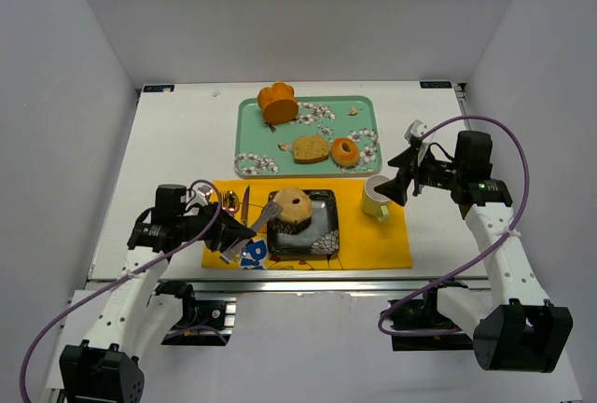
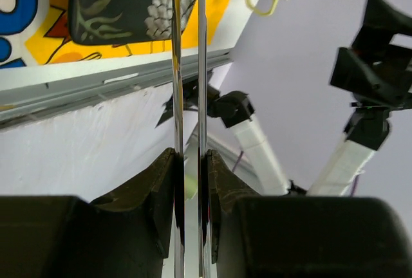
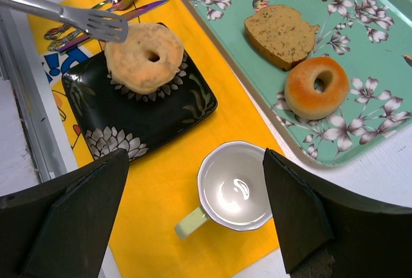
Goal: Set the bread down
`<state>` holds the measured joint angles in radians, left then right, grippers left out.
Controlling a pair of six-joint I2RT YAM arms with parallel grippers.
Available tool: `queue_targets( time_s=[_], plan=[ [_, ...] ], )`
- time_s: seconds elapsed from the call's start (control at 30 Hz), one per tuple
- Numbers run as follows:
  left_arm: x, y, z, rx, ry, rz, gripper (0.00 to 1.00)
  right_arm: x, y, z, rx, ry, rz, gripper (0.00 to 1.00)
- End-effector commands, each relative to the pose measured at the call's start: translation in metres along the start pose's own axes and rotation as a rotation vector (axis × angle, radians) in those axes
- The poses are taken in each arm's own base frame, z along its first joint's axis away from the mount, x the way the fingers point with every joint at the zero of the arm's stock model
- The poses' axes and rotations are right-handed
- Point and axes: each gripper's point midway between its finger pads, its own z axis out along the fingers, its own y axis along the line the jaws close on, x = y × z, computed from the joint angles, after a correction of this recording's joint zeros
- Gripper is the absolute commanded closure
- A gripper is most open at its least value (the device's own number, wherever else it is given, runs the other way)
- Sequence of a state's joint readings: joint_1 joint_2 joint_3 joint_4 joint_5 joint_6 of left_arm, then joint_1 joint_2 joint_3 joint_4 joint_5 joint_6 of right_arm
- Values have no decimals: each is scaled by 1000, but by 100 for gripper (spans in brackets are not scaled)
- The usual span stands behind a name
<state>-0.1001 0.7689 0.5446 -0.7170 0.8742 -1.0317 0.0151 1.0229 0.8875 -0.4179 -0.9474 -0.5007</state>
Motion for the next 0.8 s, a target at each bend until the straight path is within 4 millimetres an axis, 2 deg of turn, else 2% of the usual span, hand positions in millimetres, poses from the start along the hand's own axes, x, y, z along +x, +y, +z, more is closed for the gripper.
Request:
queue_targets(
  time_s=[0.0,0.07,0.1,0.13,0.2,0.23,0.33,0.53,0.57,0.67,0.7,0.77],
  plan=[
    [11,6,5,-25,40,46,90,-17,3,-3,-21,-35,-39,11],
    [14,13,10,-66,56,42,83,-17,4,-3,-21,-35,-40,11],
    [14,14,11,-76,58,40,71,-17,3,-4,-17,-35,-41,11],
    [14,15,12,-88,61,38,63,-17,3,-4,-14,-34,-44,11],
    [12,14,11,-99,50,43,53,-17,4,-5,-12,-31,-48,11],
    [11,11,10,-104,46,43,50,-15,4,-5,-12,-29,-44,11],
    [9,8,5,-120,21,51,46,-14,6,-5,-17,-28,-40,11],
    [9,-7,-8,-129,-36,75,47,-10,8,-5,-17,-25,-36,11],
    [8,-15,-12,-124,-52,94,47,-10,7,-5,-16,-25,-34,11],
    [5,-21,-20,-149,-84,117,48,-11,7,-4,-18,-28,-39,11],
    [2,-32,-24,-143,-104,151,49,-11,7,-5,-18,-28,-37,11],
    [-4,-40,-28,-155,-130,182,49,-12,7,-4,-18,-30,-38,11]
  ],
)
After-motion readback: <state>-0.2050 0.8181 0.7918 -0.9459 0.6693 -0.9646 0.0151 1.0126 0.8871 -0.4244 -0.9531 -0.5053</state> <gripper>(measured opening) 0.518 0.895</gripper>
